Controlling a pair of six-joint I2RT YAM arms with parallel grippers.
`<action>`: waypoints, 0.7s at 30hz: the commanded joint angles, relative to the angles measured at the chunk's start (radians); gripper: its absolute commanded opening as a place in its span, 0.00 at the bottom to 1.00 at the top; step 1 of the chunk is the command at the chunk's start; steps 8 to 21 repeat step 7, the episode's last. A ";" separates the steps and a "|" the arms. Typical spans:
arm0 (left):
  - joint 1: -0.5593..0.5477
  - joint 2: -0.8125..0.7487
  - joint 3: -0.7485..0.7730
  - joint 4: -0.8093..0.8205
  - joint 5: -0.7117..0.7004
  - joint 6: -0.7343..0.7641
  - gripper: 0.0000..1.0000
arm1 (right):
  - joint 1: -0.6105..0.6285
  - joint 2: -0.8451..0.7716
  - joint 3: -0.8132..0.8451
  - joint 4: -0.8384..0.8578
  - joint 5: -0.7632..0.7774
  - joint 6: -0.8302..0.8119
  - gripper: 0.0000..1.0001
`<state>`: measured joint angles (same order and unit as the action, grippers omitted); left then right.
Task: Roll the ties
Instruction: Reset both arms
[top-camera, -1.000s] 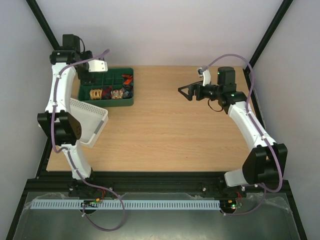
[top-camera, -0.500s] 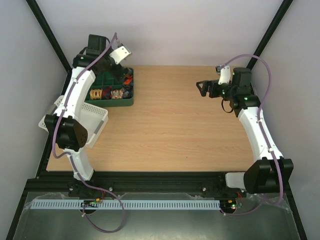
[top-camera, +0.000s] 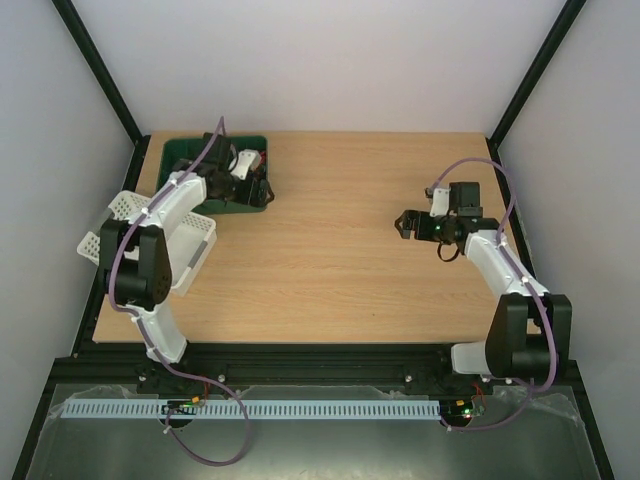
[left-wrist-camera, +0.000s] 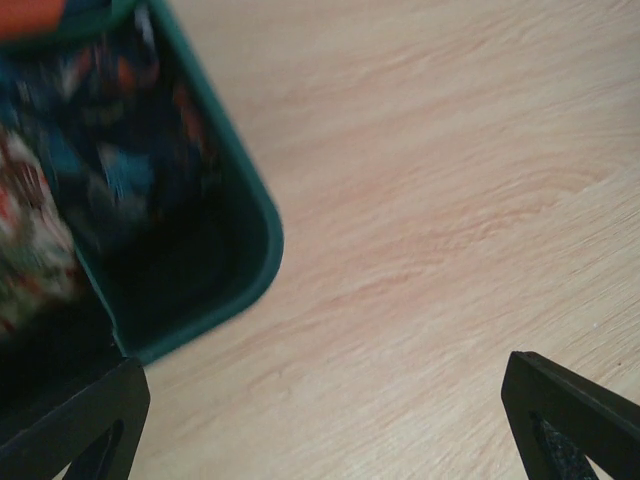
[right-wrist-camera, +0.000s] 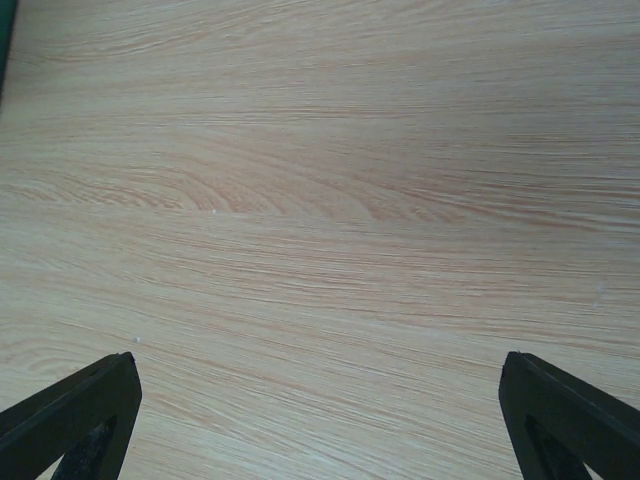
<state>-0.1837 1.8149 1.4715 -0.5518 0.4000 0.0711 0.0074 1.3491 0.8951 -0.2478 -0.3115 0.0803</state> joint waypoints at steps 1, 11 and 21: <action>0.003 -0.081 -0.098 0.099 -0.036 -0.127 0.99 | -0.001 -0.003 -0.006 0.021 -0.048 0.029 0.99; 0.000 -0.100 -0.121 0.115 -0.073 -0.145 1.00 | -0.001 -0.001 0.008 0.022 -0.083 0.040 0.99; 0.000 -0.100 -0.121 0.115 -0.073 -0.145 1.00 | -0.001 -0.001 0.008 0.022 -0.083 0.040 0.99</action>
